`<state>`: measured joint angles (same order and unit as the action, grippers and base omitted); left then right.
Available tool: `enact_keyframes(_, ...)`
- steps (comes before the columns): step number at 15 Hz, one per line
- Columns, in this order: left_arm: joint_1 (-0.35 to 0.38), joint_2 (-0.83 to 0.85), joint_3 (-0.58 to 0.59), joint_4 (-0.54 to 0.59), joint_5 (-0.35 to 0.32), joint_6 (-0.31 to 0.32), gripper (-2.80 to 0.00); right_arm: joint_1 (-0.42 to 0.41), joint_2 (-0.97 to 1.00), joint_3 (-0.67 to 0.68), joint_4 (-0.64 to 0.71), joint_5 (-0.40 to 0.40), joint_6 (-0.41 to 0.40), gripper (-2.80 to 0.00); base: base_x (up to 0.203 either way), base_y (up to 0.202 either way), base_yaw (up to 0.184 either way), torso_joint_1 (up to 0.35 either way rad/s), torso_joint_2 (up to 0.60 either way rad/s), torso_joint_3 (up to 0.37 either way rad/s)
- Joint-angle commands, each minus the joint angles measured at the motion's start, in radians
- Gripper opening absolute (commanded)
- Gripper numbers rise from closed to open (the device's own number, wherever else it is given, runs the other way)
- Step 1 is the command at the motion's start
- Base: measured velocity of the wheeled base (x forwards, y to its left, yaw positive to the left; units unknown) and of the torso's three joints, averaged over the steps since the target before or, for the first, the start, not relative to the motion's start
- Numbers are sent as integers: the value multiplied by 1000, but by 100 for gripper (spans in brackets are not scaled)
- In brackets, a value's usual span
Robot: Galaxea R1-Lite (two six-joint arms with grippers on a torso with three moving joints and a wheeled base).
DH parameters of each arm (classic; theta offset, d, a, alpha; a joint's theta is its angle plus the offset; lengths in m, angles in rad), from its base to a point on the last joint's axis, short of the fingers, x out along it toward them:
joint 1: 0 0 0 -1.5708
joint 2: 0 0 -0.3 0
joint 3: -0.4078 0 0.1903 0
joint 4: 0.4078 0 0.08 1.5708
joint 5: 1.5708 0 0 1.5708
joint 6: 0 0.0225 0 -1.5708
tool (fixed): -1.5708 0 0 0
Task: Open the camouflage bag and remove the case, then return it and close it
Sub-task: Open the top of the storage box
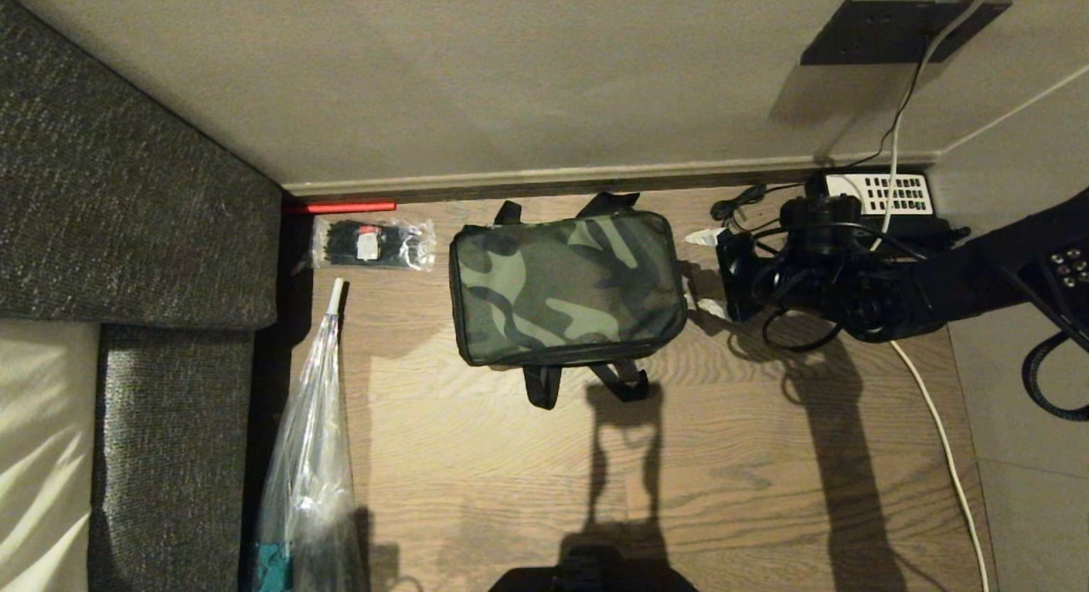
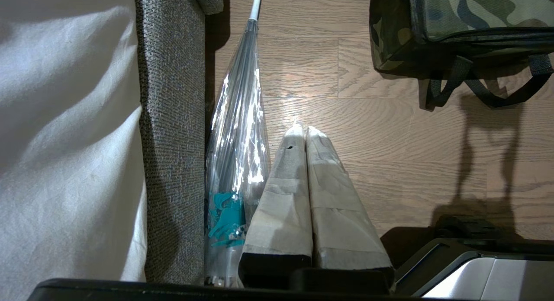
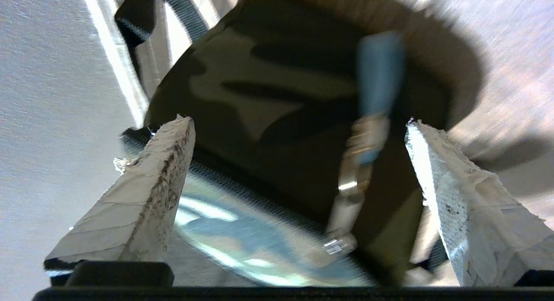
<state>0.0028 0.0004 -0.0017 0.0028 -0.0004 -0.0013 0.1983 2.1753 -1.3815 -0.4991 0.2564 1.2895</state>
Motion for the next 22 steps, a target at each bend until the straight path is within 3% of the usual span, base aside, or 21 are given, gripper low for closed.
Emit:
enact_keyframes(1,0,-2,0,0,0,0,-280,16,-4,-7,8,-1,96,0,0,0,0,0,0,0)
enact_keyframes(5,0,-3,0,0,0,0,-280,54,5,-29,118,-65,138,0,0,0,0,0,0,0)
enact_keyframes(11,0,-2,0,0,0,0,-280,69,23,-31,134,-92,131,0,0,0,0,0,0,0)
enact_keyframes(12,0,-2,0,0,0,0,-280,70,23,-33,134,-92,129,-280,0,0,0,0,0,0)
enact_keyframes(22,0,-2,0,0,0,0,-280,70,26,-31,120,-91,120,-280,0,0,0,0,0,0)
